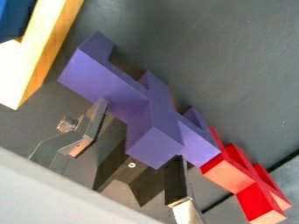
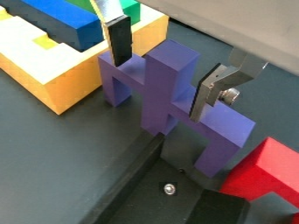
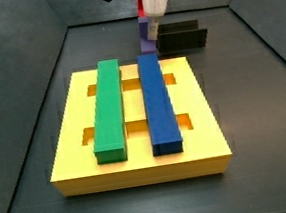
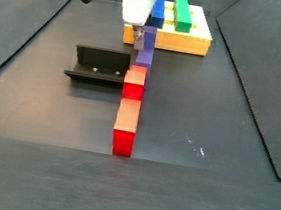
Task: Pick up the purple object. Move up. Move to above the board. Insert the purple object.
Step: Pick up the purple object.
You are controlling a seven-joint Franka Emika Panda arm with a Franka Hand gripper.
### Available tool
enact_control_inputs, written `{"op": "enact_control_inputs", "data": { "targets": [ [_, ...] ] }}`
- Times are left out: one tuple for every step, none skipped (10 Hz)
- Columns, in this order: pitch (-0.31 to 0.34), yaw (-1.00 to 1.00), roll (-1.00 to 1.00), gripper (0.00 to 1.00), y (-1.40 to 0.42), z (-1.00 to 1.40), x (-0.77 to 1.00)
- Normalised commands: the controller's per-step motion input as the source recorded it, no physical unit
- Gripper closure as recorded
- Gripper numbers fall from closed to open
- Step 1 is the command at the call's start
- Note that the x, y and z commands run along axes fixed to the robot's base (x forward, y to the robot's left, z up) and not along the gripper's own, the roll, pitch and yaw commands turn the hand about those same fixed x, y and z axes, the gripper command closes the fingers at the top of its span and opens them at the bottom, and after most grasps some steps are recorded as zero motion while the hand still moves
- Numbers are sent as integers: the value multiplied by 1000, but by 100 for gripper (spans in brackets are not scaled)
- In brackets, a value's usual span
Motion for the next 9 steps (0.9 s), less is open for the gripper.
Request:
{"op": "enact_control_inputs", "data": {
  "targets": [
    [27, 0, -39, 0, 0, 0, 0],
    [6, 14, 0, 0, -43, -37, 0],
    [0, 117, 0, 0, -111, -29, -163],
    [0, 100, 0, 0, -143, -3, -151],
    [0, 77, 0, 0, -77, 0, -191],
    [0, 26, 0, 0, -60, 0, -111],
    [0, 17, 0, 0, -9, 0, -137],
    [0, 63, 0, 0, 0, 0, -63],
    [0, 149, 0, 0, 0, 0, 29]
  ]
}}
